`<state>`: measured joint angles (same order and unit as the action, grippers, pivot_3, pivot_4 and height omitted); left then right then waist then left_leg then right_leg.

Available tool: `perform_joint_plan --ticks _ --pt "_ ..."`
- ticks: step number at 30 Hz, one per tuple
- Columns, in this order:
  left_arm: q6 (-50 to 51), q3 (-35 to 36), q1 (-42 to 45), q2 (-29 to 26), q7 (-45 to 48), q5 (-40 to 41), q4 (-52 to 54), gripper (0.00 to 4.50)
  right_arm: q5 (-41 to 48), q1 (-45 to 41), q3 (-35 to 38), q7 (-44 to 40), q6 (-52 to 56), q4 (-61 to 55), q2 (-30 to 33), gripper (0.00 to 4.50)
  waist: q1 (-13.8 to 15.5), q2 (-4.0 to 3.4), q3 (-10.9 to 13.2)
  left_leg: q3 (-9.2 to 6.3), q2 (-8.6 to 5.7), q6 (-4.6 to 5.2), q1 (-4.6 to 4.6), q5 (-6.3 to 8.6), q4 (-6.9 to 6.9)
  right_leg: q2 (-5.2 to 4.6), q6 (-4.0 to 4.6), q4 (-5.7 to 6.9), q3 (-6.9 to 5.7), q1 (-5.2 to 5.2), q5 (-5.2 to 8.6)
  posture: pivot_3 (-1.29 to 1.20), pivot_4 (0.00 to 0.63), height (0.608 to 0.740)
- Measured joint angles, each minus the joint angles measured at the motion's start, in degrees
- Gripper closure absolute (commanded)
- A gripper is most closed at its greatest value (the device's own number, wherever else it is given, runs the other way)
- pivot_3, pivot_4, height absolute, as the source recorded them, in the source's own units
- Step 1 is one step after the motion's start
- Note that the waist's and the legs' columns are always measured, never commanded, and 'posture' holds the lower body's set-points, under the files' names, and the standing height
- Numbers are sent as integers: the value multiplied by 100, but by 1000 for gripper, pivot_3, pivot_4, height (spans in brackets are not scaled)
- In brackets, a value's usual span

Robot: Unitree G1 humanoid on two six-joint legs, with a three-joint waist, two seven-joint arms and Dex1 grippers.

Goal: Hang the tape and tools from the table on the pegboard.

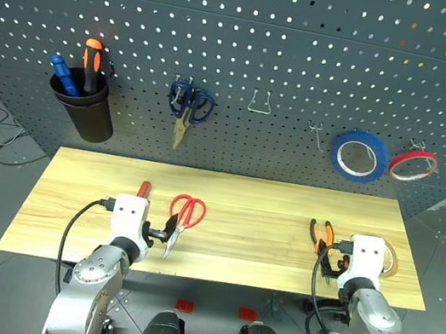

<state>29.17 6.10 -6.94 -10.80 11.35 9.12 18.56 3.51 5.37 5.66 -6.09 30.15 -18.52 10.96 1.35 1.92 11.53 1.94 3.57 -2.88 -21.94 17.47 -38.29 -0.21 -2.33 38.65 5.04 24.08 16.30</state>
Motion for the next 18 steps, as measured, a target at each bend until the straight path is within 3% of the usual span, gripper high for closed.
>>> perform_joint_plan --ticks 18 --pt "154 45 15 26 -117 3 175 45 0 -161 0 -15 6 126 25 0 12 1 4 -3 0 0 0 0 1 0 0 -2 -2 -1 0 169 234 740"
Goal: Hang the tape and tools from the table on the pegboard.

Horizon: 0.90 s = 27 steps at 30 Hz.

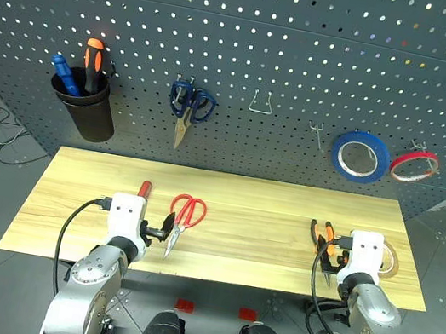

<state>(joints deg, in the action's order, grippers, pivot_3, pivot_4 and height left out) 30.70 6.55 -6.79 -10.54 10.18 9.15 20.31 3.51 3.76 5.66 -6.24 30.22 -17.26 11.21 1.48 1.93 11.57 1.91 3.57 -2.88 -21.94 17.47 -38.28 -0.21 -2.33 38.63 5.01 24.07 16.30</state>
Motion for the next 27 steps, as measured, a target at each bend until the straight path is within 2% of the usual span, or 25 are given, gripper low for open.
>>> perform_joint_plan --ticks 14,21,24,27 --pt "31 -98 121 -51 94 -2 -2 45 10 73 57 -102 0 -1 147 0 -5 -2 17 -1 0 0 0 0 1 0 0 -2 0 0 0 121 255 740" --pt "130 -766 1199 -527 1059 118 -200 45 130 438 324 -491 25 -59 616 0 -11 -26 87 -4 -3 0 2 0 0 2 -1 -2 -3 -3 1 46 291 740" --pt "-58 -1317 1849 -691 1749 123 -647 45 235 529 488 -630 40 -61 779 0 -41 -35 166 -1 -4 0 4 0 -2 3 -1 0 1 -3 1 7 301 740" --pt "-470 -1936 2596 -616 2462 85 -1388 45 240 462 629 -696 24 -15 888 0 -77 -41 242 -1 -4 0 1 0 -14 4 -1 1 0 -5 1 -28 329 740"
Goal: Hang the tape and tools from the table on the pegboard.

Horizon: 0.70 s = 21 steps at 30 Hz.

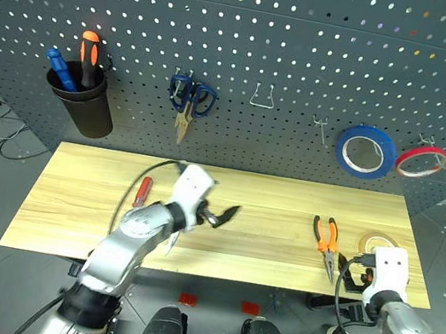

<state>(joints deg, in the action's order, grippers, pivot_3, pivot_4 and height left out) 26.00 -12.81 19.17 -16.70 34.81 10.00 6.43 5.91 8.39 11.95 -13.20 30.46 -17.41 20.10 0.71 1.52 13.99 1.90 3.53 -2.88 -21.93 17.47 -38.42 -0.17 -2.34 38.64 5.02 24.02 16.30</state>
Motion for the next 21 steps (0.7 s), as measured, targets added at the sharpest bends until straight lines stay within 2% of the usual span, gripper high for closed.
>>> perform_joint_plan --ticks 8,15,21 --pt "-1611 -943 1519 677 1238 -357 -2009 45 43 -548 44 -215 -59 598 217 0 -181 -2 293 -2 0 1 -21 0 -31 3 -1 15 0 7 0 -56 384 740" --pt "-3350 -1128 2246 1233 1558 -793 -3719 45 183 -1183 80 -324 -129 1250 389 0 -244 1 537 -4 -3 0 -38 0 -44 2 -6 22 -3 14 0 -63 431 740" --pt "-4004 -1122 2493 1461 1655 -937 -4466 45 225 -1622 120 -373 -143 1863 421 0 -250 -5 759 -4 -2 -3 -39 -2 -52 -1 -10 33 -1 19 -2 -48 463 740"
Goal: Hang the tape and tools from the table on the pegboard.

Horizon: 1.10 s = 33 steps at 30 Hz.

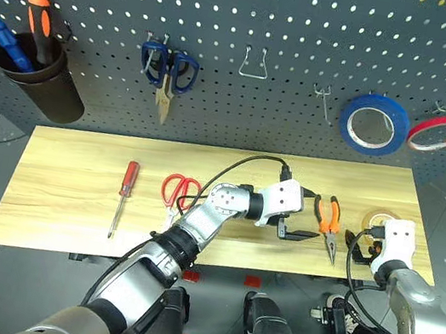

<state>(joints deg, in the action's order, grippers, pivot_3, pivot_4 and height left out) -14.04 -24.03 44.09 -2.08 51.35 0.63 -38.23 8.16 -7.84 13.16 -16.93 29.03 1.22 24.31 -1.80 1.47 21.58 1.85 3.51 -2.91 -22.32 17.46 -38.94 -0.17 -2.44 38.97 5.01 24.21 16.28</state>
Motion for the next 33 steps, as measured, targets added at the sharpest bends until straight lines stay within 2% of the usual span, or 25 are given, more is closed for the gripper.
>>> perform_joint_plan --ticks 10,13,23,30,33 --pt "-128 197 27 64 80 -34 -48 45 196 -677 261 59 -66 1000 -1 0 8 -10 180 2 6 -22 -6 -12 1 -2 -6 3 5 14 -3 -19 482 740" --pt "-104 198 -2 68 145 -34 -7 0 222 -833 263 16 -82 1144 0 658 8 -11 201 3 6 -23 -7 -13 1 -2 -9 3 5 14 -4 -19 482 740" --pt "-39 308 22 193 159 -34 14 0 182 -846 236 12 -145 1172 10 4057 8 -8 214 6 9 -30 -6 -17 2 -5 -15 1 6 14 -3 -6 467 740" --pt "-3 368 3 204 189 -30 106 0 -289 -614 -177 21 -637 1128 248 4072 15 -11 212 8 7 -33 -8 -18 4 -8 -22 -1 5 15 0 -15 430 740" --pt "147 421 -115 202 207 26 326 0 -559 -348 -383 87 -914 950 349 4072 18 -12 211 8 7 -36 -11 -19 3 -12 -26 -1 3 17 2 -38 387 740"
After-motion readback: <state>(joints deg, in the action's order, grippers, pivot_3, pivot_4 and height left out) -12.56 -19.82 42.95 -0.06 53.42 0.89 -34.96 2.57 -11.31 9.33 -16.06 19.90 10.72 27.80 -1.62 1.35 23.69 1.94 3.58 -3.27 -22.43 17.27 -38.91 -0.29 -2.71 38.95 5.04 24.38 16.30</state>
